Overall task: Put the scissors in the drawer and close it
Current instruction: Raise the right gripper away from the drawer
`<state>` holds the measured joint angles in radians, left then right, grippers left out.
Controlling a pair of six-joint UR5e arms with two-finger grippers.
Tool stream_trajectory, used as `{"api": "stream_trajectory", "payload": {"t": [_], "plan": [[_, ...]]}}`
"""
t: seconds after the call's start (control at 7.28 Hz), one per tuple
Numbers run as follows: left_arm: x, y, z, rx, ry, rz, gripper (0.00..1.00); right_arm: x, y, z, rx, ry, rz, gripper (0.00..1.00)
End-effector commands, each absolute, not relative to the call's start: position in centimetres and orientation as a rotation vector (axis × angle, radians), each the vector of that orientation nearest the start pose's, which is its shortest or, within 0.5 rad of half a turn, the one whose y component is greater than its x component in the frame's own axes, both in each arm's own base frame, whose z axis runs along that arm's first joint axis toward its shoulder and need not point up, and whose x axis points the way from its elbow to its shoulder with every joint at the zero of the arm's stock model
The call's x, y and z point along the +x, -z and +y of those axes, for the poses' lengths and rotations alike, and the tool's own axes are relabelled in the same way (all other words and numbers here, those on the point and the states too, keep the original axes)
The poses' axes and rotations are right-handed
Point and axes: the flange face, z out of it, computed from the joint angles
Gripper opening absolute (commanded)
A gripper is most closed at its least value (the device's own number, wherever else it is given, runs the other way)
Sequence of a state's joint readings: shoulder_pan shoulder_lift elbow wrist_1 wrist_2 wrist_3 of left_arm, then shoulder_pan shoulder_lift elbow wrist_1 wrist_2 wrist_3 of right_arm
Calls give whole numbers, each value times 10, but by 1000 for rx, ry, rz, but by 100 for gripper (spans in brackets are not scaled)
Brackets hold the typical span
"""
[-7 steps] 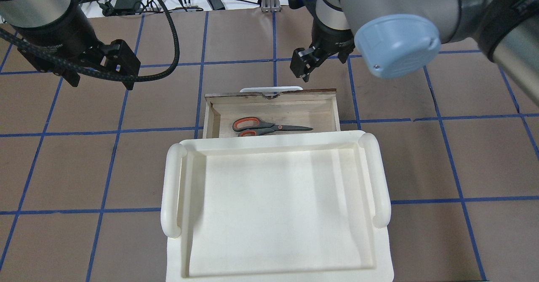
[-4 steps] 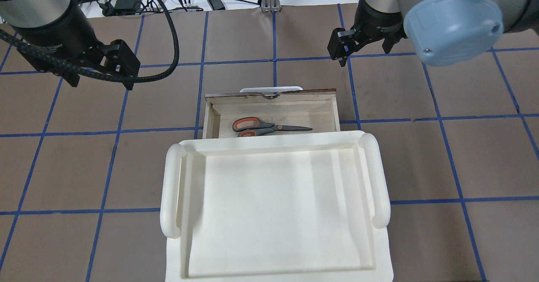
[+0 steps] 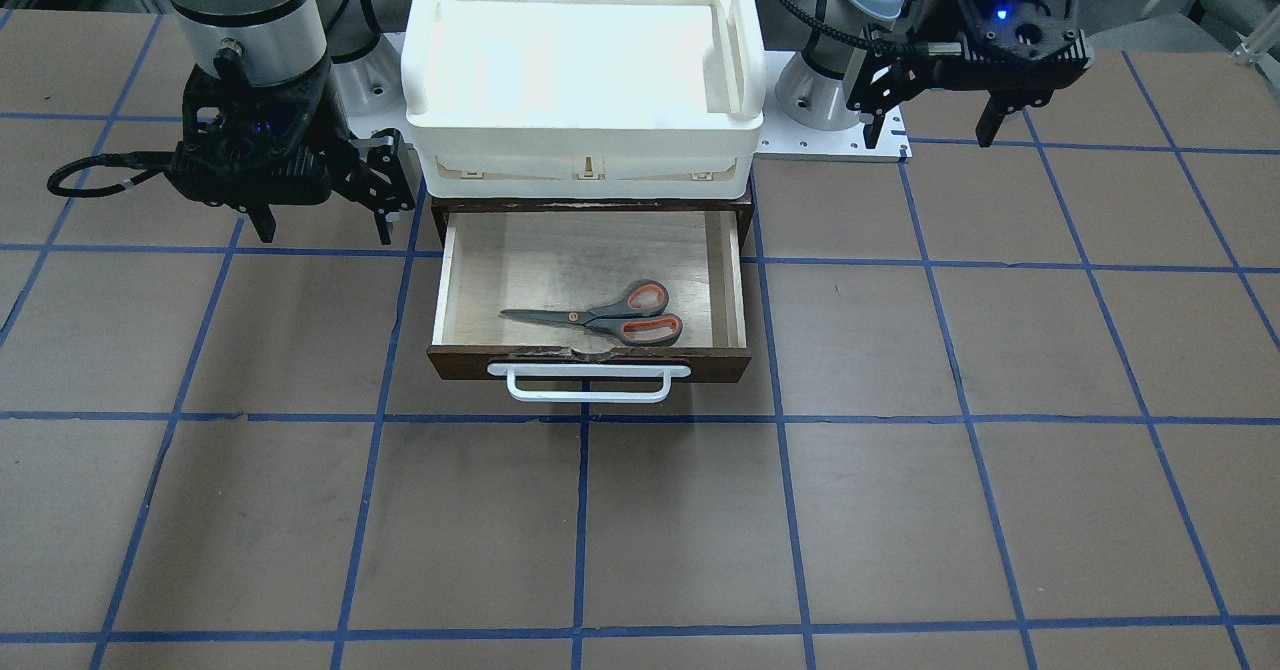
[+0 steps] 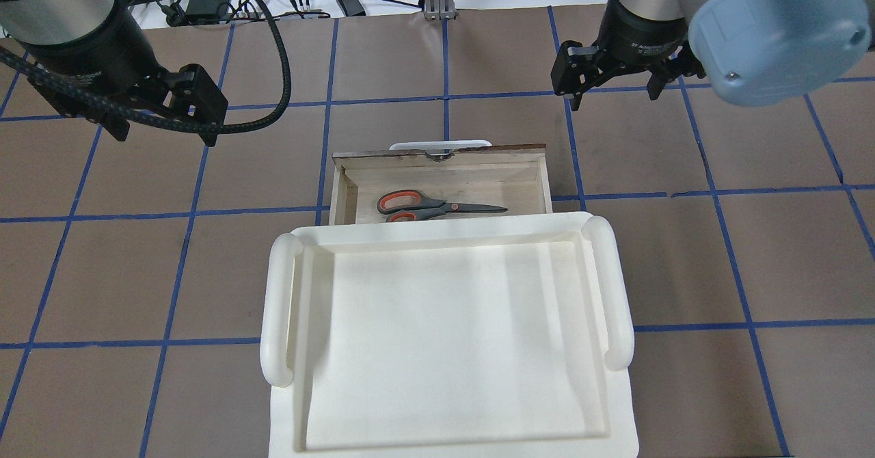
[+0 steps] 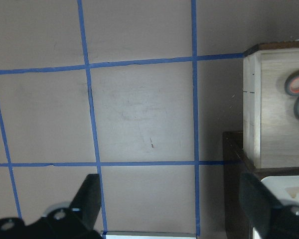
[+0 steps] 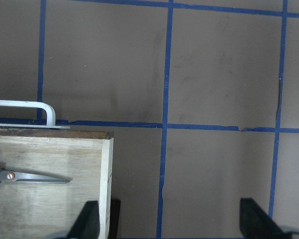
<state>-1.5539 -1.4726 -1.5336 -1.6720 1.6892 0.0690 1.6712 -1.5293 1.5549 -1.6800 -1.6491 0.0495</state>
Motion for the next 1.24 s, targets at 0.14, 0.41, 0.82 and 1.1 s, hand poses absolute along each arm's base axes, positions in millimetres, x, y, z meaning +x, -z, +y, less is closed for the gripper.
{"api": "stream_trajectory", "payload": {"t": [0.14,0.41,0.82,1.1], "plan": [[-112,-544,-452,75,42,3004,100,172,-482,-500,-47,76,3198,100],[-112,-544,-452,75,42,3004,100,160,-477,-507,-125,48,3143,100],[-114,-535,-459,51,24,3013,100,151,-485,-506,-49,75,3142,100],[-114,-516,-503,-41,146,3009,100,152,-489,-505,38,91,3136,100]]}}
